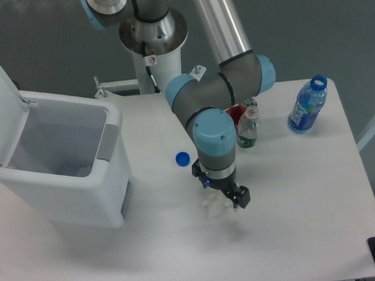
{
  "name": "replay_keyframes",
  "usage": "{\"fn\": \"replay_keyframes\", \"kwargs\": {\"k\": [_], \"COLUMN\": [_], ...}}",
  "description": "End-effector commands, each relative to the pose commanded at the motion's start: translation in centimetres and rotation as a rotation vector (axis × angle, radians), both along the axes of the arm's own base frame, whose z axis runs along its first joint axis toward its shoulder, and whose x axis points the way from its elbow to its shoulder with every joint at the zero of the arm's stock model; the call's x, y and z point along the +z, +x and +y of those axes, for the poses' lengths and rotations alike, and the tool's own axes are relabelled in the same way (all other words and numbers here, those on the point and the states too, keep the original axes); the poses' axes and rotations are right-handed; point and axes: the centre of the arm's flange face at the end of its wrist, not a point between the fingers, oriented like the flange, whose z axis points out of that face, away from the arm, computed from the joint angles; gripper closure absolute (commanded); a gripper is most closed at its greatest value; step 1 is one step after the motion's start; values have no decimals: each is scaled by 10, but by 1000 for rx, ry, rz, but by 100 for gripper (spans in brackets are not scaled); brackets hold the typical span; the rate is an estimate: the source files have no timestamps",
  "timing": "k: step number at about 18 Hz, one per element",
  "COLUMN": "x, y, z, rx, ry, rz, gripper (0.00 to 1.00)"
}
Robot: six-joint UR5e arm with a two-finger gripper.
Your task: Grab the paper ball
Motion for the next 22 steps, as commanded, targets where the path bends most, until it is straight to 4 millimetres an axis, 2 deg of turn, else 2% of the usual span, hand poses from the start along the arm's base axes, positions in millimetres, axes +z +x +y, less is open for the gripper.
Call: {"fn": "replay_keyframes", "kwargs": {"k": [4, 18, 19, 22], "x": [-12, -33, -35, -36], "y": [1, 5, 5, 5], "z": [0, 7, 7, 8], "rx": [-59, -35, -35, -29], "ry": [-21, -36, -38, -38], "rz": [-16, -36, -38, -39], "gripper": [3, 3, 5, 24]}}
